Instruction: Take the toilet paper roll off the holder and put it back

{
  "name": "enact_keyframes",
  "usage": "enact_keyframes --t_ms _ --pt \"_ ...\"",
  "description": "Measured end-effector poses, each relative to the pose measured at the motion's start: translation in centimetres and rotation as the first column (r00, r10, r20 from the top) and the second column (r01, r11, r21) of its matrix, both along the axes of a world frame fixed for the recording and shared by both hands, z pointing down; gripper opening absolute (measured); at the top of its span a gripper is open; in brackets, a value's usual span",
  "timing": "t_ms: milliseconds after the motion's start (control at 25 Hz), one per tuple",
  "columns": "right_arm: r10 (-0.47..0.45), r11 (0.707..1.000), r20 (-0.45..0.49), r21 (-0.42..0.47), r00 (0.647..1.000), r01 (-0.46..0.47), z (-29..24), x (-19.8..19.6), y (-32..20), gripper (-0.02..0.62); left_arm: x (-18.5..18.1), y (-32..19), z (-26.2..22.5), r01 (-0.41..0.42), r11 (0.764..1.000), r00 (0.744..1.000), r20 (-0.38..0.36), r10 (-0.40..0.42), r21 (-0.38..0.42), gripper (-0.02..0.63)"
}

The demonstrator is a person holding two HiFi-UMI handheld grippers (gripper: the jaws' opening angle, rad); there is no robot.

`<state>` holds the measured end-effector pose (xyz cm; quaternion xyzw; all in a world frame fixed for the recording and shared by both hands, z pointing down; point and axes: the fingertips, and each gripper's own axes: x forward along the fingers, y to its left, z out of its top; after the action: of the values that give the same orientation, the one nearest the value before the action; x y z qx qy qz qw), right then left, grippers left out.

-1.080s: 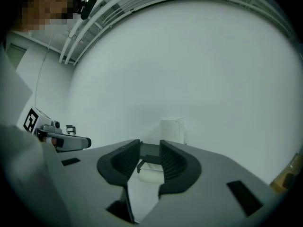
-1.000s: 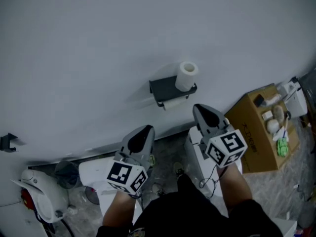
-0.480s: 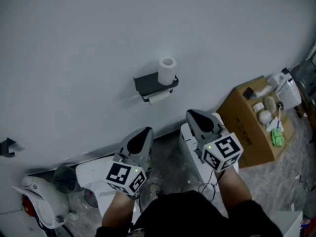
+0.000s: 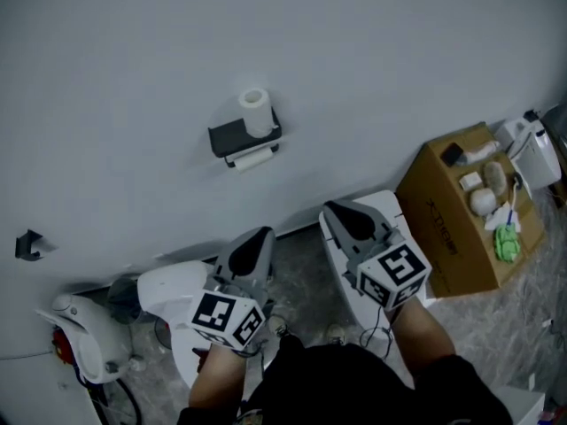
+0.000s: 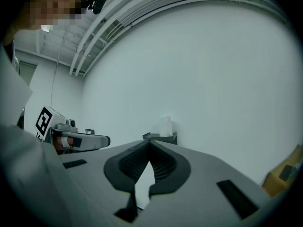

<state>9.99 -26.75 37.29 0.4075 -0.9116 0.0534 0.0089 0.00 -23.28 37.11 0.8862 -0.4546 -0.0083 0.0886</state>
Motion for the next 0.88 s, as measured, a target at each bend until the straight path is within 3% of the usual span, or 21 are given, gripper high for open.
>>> enact_keyframes --t_ms 160,360,560,880 --pt "-0.068 0.997 0.039 -0.036 0.997 0.07 1.0 1.9 1.5 -0.002 2.2 2.1 0.5 0.064 0.998 0.998 0.02 -0.063 -0.016 0.005" --pt "-0.144 0.987 0.057 -0.058 0.988 0.147 2.0 1.7 3.1 -0.002 2.4 4.9 1.6 0.137 0.99 0.99 0.029 -0.136 -0.044 0.005" --pt "-0.206 0.975 0.06 -0.067 0.977 0.21 2.4 -0.7 5.3 -0.002 0.2 7.2 1.9 0.206 0.977 0.979 0.018 -0.205 -0.048 0.005" --pt "-0.248 0.966 0.041 -0.068 0.968 0.25 2.5 -6.4 10.0 -0.002 -5.3 12.6 2.1 0.248 0.968 0.969 -0.006 -0.249 -0.043 0.005"
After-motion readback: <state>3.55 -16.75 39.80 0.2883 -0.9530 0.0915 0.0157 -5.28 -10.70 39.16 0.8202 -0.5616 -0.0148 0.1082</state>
